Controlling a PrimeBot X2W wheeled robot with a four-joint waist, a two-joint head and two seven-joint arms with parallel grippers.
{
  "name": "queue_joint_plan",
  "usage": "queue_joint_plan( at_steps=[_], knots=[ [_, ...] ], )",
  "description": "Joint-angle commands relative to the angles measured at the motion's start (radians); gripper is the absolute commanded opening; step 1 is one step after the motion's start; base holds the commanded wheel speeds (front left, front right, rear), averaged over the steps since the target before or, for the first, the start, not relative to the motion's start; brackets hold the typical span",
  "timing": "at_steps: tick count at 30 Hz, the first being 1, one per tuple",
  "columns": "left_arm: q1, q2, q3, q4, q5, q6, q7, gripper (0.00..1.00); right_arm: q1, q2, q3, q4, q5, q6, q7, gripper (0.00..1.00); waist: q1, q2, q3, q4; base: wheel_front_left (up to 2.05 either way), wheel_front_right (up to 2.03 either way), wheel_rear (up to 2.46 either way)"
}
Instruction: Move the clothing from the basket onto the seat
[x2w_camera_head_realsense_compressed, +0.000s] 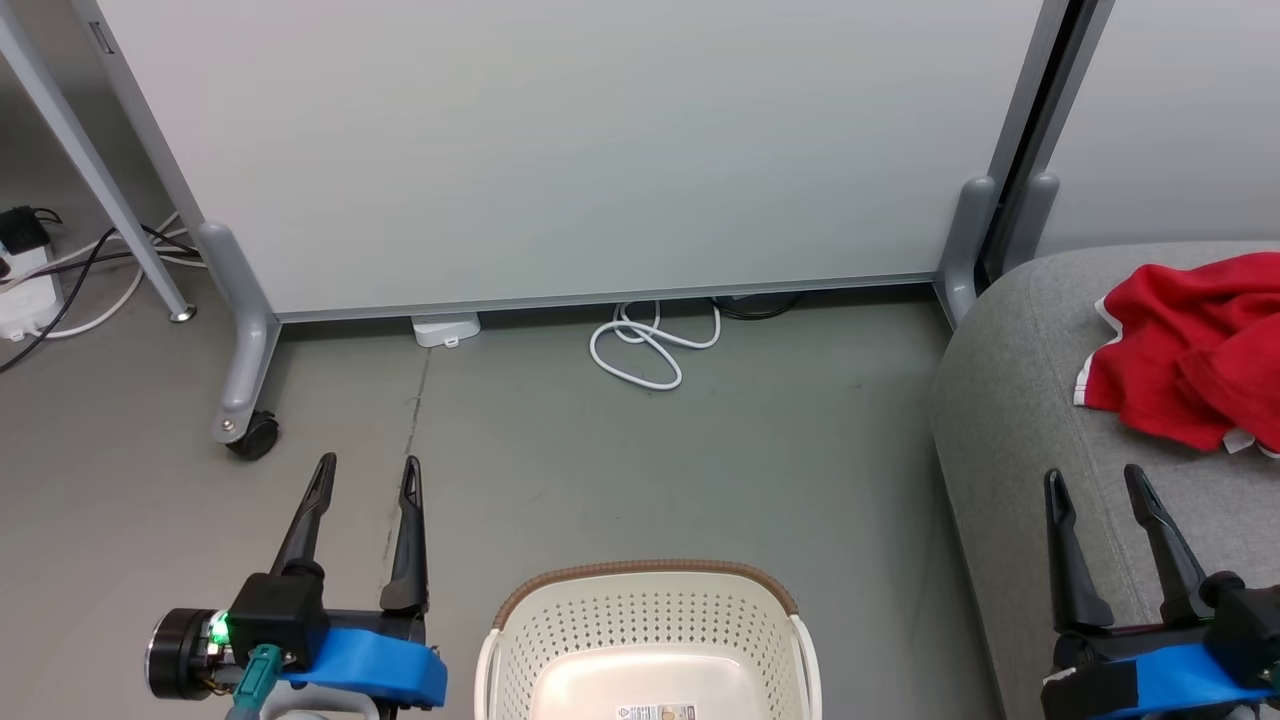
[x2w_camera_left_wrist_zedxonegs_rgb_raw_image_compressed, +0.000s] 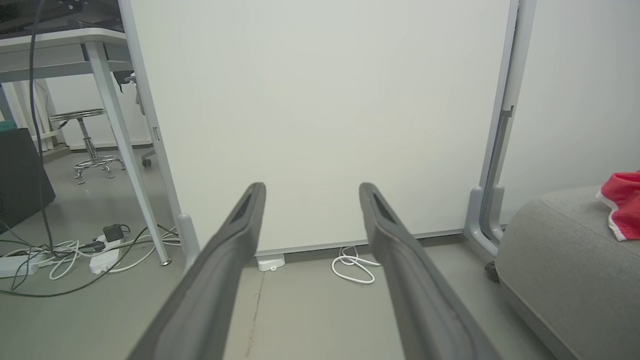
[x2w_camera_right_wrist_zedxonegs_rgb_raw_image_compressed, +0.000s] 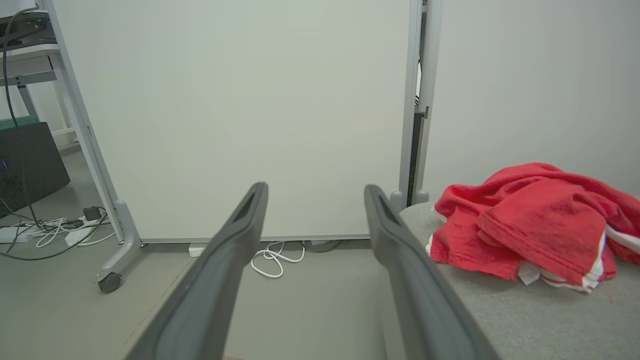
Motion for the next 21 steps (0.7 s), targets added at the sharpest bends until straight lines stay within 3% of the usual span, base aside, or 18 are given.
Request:
queue_joint_plan(
  at_steps=[1,2,6,21],
  knots=[
    [0.001,-0.002,0.004,0.002,0.004,-0.006,-0.003,1.00,0.007,0.003,0.000,-0.003,-0.004,0.000,-0.001,1.00,0.0000,-0.0001,-0.001,0.001,0.00,0.00,0.00],
    [0.000,-0.003,0.006,0.000,0.009,-0.006,-0.003,0.00,0.007,0.003,0.000,-0.003,-0.005,0.000,-0.001,0.00,0.0000,-0.0001,-0.001,0.001,0.00,0.00,0.00],
    [0.021,-0.008,0.003,0.030,-0.003,-0.005,0.007,0.00,0.004,0.005,0.000,0.033,0.005,0.000,0.004,0.00,0.0001,-0.0001,-0.001,0.001,0.00,0.00,0.00],
    [0.002,-0.017,0.054,0.029,-0.319,-0.025,0.087,0.00,-0.027,0.012,-0.006,0.055,0.313,0.000,0.084,0.00,0.0001,-0.0001,0.000,-0.008,0.00,0.00,0.00]
  ],
)
